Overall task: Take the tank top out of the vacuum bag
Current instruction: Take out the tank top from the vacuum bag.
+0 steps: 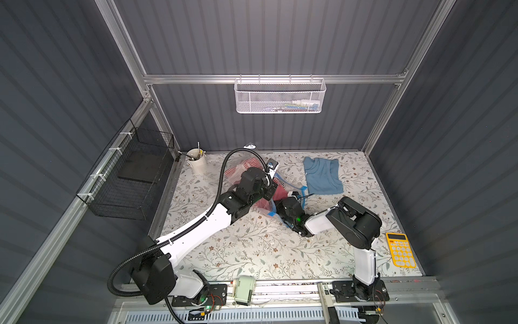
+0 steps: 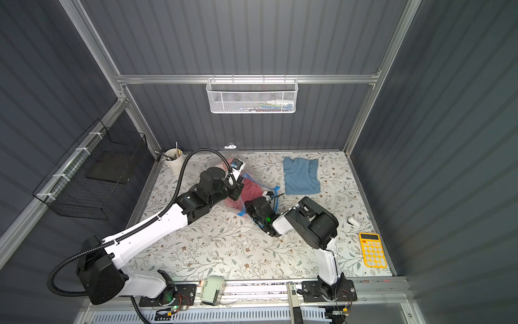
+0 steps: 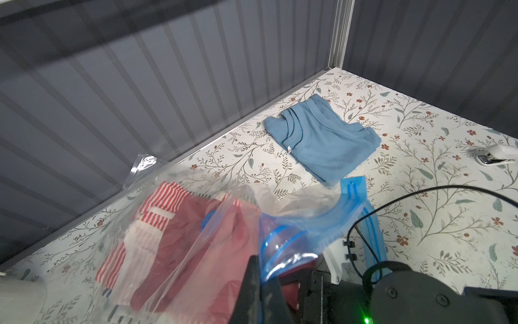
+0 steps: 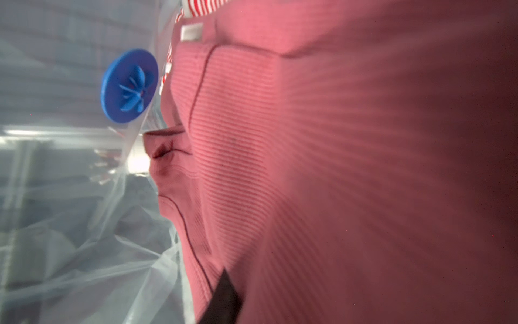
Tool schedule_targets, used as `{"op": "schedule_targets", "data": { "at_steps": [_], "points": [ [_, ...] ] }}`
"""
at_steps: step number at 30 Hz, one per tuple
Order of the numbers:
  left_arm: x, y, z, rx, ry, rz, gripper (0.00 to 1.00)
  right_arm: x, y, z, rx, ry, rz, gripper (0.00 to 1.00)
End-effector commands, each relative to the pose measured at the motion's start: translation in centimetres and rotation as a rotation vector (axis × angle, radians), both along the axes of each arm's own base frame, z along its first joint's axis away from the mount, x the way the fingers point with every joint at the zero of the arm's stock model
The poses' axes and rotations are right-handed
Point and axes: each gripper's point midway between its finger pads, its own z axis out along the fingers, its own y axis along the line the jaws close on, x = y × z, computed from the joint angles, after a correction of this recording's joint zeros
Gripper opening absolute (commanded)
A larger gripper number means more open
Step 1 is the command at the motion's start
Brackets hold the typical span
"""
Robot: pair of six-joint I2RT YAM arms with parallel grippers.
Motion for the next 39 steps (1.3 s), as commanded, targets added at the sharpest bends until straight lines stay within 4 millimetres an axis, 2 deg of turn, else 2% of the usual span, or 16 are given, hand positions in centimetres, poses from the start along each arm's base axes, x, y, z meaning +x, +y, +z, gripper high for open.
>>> {"op": "schedule_targets", "data": {
  "at_steps": [1, 8, 20, 30, 34, 39],
  "points": [
    [0.5, 0.3, 0.6, -0.009, -0.022, 0.015, 0.00, 0.3, -0.6, 2.2, -0.002, -0.052, -0.023, 0.00],
    [0.6, 0.4, 0.5, -0.001, -0.028, 0.023, 0.00, -1.3, -2.0, 3.9, -0.020, -0.035, -0.024, 0.00],
    [0.7, 0.6, 0.6, 0.003, -0.037, 0.031, 0.00, -3.4, -2.8, 7.4, -0.055, 0.019, 0.001, 0.00],
    [0.6, 0.6, 0.9, -0.002, -0.040, 0.029, 0.00, -5.6, -5.1, 10.8, -0.144, 0.063, -0.043, 0.00],
    [0.6, 0.5, 0.7, -0.003, -0.035, 0.022, 0.00, -6.0, -5.8, 12.2, -0.167, 0.052, -0.046, 0.00],
    [0.8, 0.5, -0.1, 0.021, -0.028, 0.027, 0.00, -6.2, -5.8, 13.3, -0.172, 0.031, -0.022, 0.00]
  ]
}}
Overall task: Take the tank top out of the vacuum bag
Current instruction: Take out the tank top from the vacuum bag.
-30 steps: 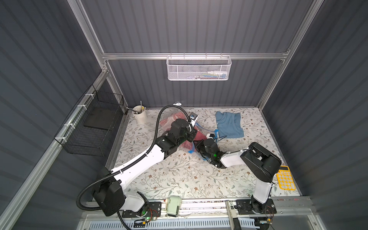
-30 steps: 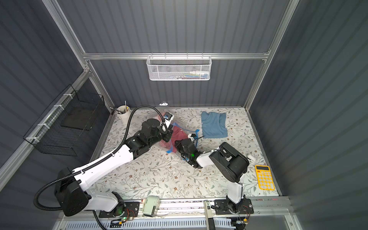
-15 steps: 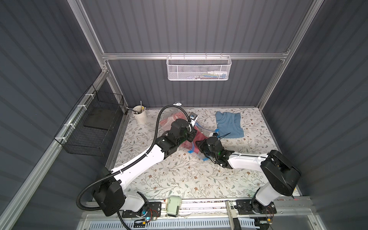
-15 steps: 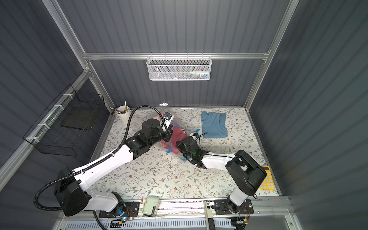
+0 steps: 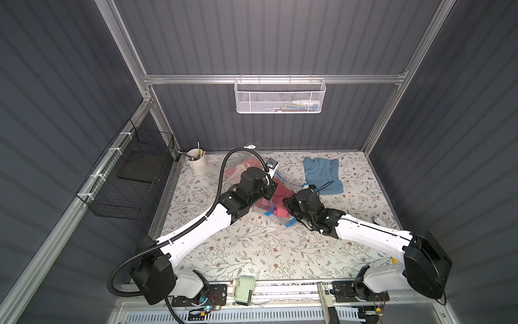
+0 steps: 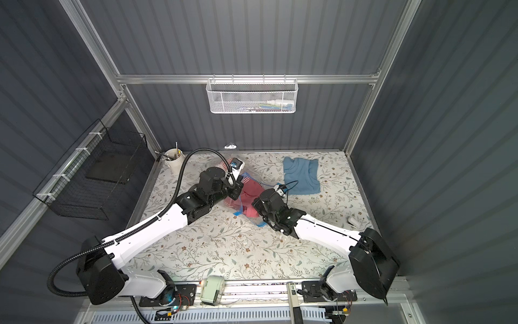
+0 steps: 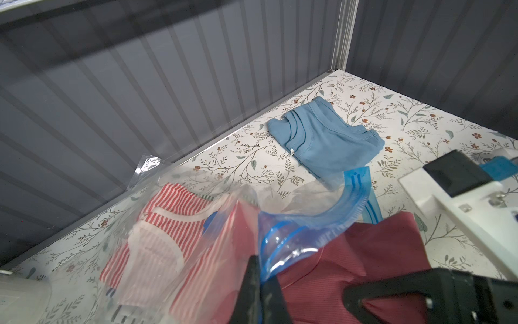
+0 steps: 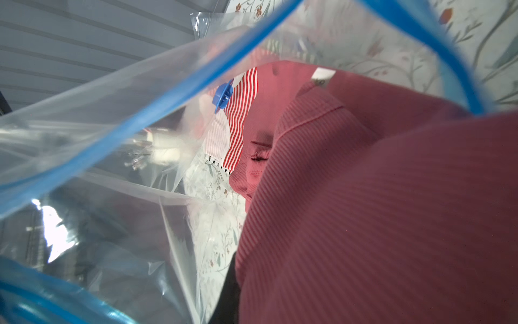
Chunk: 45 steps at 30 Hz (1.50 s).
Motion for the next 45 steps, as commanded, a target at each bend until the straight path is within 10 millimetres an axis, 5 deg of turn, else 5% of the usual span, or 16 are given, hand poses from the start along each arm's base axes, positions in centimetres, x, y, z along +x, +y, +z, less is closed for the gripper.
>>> {"op": "schedule_targets", "data": {
  "at_steps": [1, 29, 45],
  "points": [
    [0.7, 0.3, -0.3, 0.022, -0.018, 0.018, 0.00, -0.1, -0.2, 1.3, -0.036, -0.019, 0.012, 0.00],
    [0.9, -0.1, -1.2, 0.033, 0.004, 0.009, 0.00, -5.2, -7.4, 10.5, -0.059, -0.061, -0.051, 0.00],
    [0.9, -0.2, -1.1, 0.028, 0.004, 0.005, 0.00, -5.8, -11.6, 16.4, -0.082, -0.141, -0.131, 0.00]
  ]
}}
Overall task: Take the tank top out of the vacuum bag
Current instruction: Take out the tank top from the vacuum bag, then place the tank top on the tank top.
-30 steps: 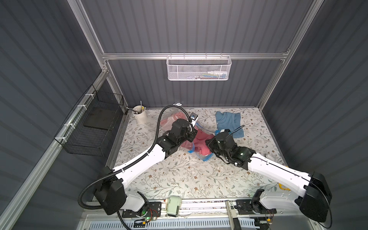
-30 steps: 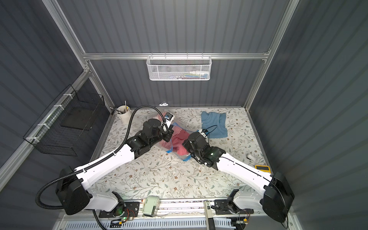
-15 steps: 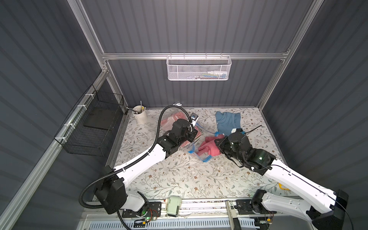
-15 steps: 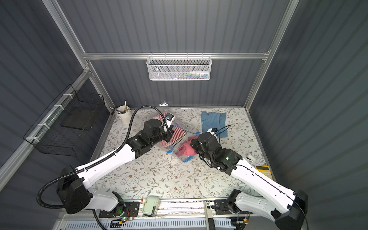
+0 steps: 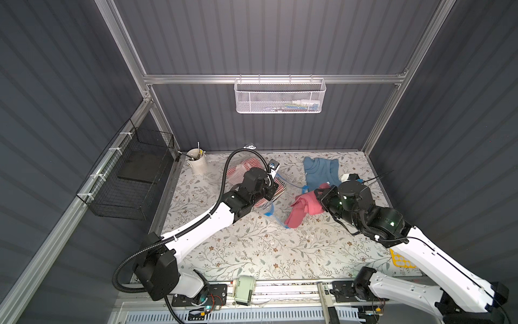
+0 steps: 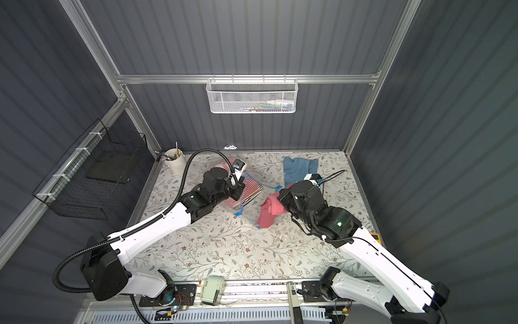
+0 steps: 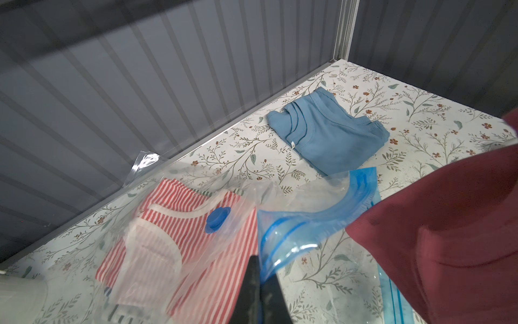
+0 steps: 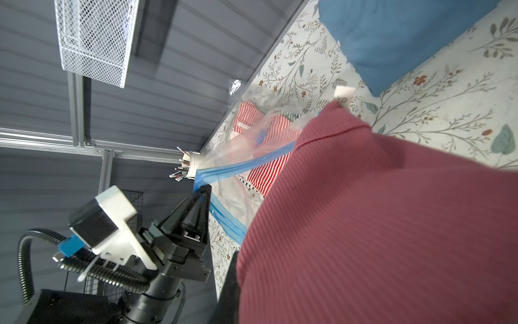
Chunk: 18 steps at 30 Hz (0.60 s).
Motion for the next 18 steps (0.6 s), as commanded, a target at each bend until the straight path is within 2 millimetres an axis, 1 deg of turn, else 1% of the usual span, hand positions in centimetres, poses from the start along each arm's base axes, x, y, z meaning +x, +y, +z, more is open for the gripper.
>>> {"op": "schedule_targets", "data": {
  "at_steps": [1, 9, 13, 18],
  "points": [
    [0.4, 0.2, 0.2, 0.006, -0.013, 0.004, 0.00, -0.1, -1.7, 1.5, -0.023, -0.039, -0.034, 0.00],
    [0.3, 0.1, 0.2, 0.002, -0.009, 0.001, 0.00, -0.1, -4.8, 3.2, -0.059, -0.059, -0.097, 0.00],
    [0.4, 0.2, 0.3, 0.006, -0.013, 0.005, 0.00, 0.5, -6.1, 3.8, -0.060, -0.068, -0.127, 0.00],
    [0.4, 0.3, 0.3, 0.007, -0.015, 0.007, 0.00, 1.9, -7.1, 4.1, -0.055, -0.077, -0.152, 0.00]
  ]
}}
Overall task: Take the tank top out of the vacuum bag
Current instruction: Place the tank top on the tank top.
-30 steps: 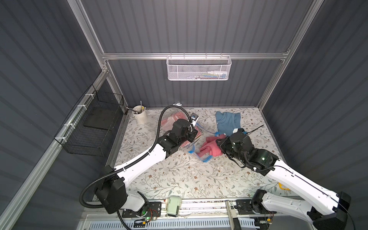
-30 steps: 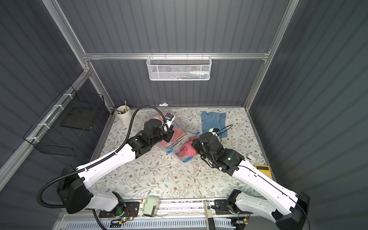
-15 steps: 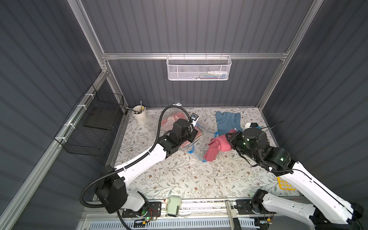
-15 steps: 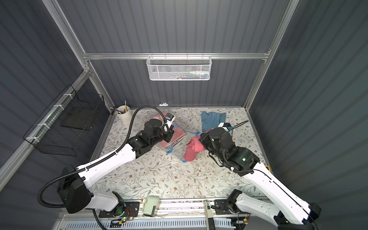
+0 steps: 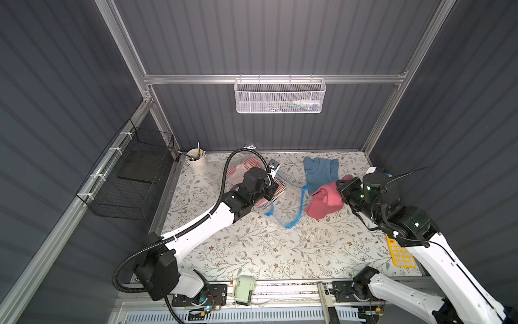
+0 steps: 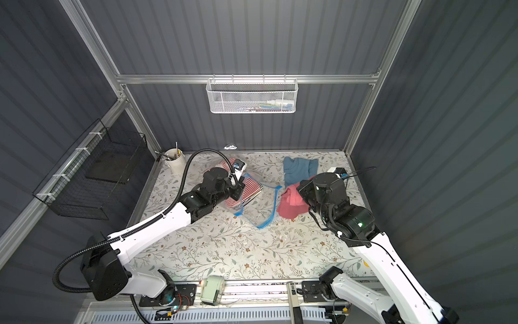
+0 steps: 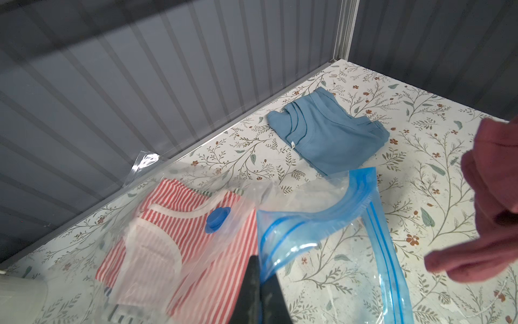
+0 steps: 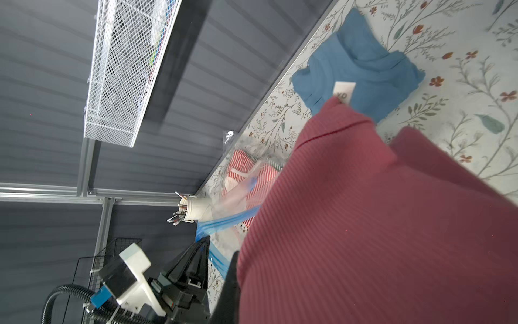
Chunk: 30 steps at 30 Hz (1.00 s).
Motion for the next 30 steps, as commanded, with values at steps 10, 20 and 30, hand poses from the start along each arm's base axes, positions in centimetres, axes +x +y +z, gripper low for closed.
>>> {"op": "schedule_targets", "data": {
  "at_steps": [10, 20, 30],
  "points": [
    [0.6, 0.4, -0.1, 0.021, -0.015, 0.014, 0.00, 3.7, -2.0, 1.9, -0.057, -0.063, -0.038, 0.00],
    [0.2, 0.5, 1.0, 0.008, -0.027, 0.002, 0.00, 8.0, -3.0, 1.5, -0.041, -0.088, -0.050, 0.00],
    [0.3, 0.5, 0.6, 0.027, -0.026, 0.006, 0.00, 12.1, -4.0, 0.6, -0.036, -0.083, -0.031, 0.00]
  ]
}}
